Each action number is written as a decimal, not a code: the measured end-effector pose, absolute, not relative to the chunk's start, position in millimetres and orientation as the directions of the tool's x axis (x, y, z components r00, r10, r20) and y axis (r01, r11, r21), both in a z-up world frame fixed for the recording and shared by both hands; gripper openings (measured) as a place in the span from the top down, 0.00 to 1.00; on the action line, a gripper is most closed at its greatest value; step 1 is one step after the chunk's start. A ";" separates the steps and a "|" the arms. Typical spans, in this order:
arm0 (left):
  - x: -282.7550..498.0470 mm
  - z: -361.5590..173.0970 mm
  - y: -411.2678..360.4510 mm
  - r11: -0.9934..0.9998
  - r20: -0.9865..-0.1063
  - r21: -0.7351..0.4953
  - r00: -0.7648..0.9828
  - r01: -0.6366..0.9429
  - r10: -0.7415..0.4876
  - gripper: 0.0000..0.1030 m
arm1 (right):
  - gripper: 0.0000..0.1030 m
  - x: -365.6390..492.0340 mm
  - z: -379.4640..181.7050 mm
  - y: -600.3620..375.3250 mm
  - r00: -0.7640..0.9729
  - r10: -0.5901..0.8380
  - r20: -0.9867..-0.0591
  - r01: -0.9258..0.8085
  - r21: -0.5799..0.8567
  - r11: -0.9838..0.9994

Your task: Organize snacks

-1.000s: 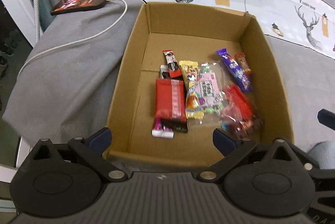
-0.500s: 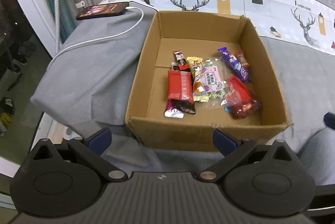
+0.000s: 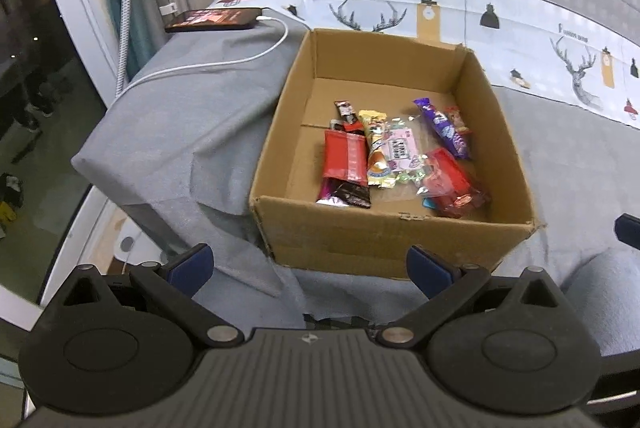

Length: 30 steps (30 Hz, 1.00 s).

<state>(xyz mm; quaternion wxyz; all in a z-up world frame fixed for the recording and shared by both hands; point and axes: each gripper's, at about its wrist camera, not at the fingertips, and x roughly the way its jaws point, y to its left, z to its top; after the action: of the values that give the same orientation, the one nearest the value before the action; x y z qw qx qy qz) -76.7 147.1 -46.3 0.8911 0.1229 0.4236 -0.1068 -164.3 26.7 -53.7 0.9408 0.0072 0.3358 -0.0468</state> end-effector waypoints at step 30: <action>-80.9 -47.4 148.2 0.941 -0.769 0.162 0.636 0.298 -0.069 0.00 | 0.02 -166.3 -52.0 28.7 0.779 -0.091 -0.621 0.092 -0.031 0.995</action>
<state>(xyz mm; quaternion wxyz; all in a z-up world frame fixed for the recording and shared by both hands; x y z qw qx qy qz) -80.9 148.2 -47.4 0.8937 0.1380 0.4144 -0.1026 -166.3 28.7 -52.0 0.9430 0.0005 0.3292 -0.0486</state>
